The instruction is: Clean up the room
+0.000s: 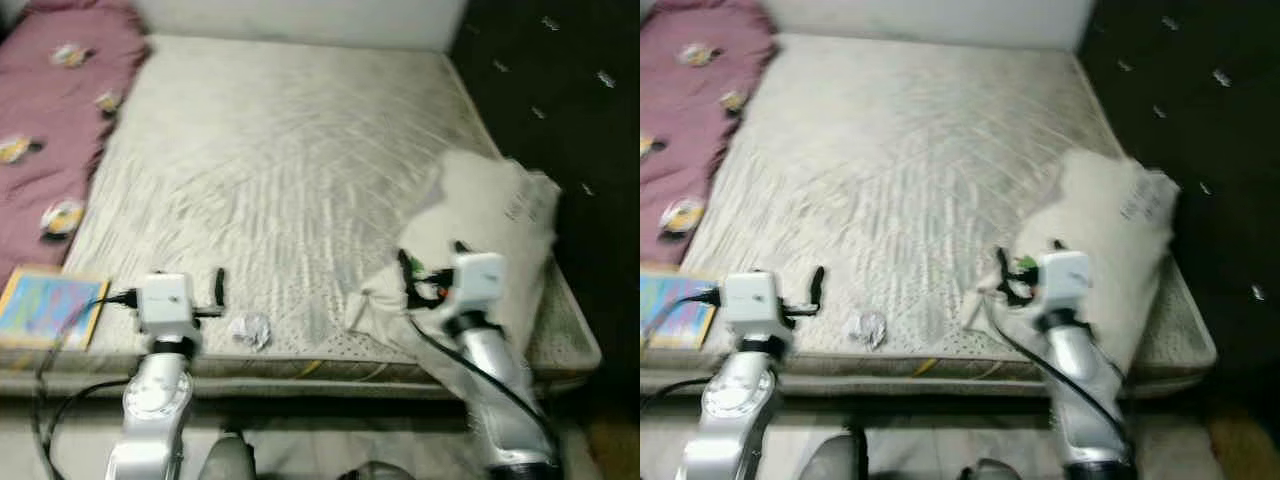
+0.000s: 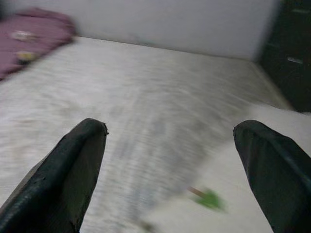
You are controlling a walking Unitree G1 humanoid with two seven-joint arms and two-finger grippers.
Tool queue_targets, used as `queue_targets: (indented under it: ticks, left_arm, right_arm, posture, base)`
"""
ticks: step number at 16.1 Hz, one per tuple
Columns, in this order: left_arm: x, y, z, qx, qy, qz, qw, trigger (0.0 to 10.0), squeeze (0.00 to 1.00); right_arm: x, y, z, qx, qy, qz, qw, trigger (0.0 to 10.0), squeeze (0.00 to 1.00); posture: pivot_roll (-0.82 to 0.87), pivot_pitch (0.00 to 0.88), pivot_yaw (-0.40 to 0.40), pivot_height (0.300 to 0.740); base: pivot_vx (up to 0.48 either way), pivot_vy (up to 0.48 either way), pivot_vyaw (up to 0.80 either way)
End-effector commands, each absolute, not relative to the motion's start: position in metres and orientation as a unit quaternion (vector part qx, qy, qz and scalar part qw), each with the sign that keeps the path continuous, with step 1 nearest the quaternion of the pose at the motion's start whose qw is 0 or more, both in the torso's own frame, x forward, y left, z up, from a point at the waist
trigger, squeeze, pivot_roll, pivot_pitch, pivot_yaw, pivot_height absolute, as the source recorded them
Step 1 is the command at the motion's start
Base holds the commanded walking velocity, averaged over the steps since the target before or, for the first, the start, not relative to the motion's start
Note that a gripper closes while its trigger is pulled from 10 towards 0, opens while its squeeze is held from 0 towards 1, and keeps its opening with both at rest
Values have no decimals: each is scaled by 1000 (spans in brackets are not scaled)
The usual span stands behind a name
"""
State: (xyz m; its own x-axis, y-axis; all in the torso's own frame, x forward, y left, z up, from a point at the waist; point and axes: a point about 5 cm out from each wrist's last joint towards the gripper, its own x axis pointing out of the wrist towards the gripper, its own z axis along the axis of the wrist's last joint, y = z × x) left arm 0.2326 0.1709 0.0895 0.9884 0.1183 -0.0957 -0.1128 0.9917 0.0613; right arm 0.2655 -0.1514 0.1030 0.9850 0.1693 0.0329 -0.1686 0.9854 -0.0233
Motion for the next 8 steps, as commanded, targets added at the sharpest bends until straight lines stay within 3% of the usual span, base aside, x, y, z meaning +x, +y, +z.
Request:
queue_targets:
  ticks: [1, 3, 8]
  left_arm:
    - [231, 171, 88, 29, 55, 55, 997, 10000, 0]
    - [231, 171, 88, 27, 55, 56, 997, 10000, 0]
    - [231, 170, 87, 19, 60, 50, 997, 10000, 0]
  right_arm:
    - [265, -156, 104, -17, -20, 75, 997, 10000, 0]
    - [265, -159, 104, -13, -21, 65, 998, 10000, 0]
    - [266, -169, 102, -4, -12, 27, 1000, 10000, 0]
  posture:
    - [33, 133, -76, 740]
    - [33, 133, -76, 740]
    - [30, 133, -72, 740]
  base:
    - [0, 0, 800]
    - [0, 0, 753]
    - [0, 0, 0]
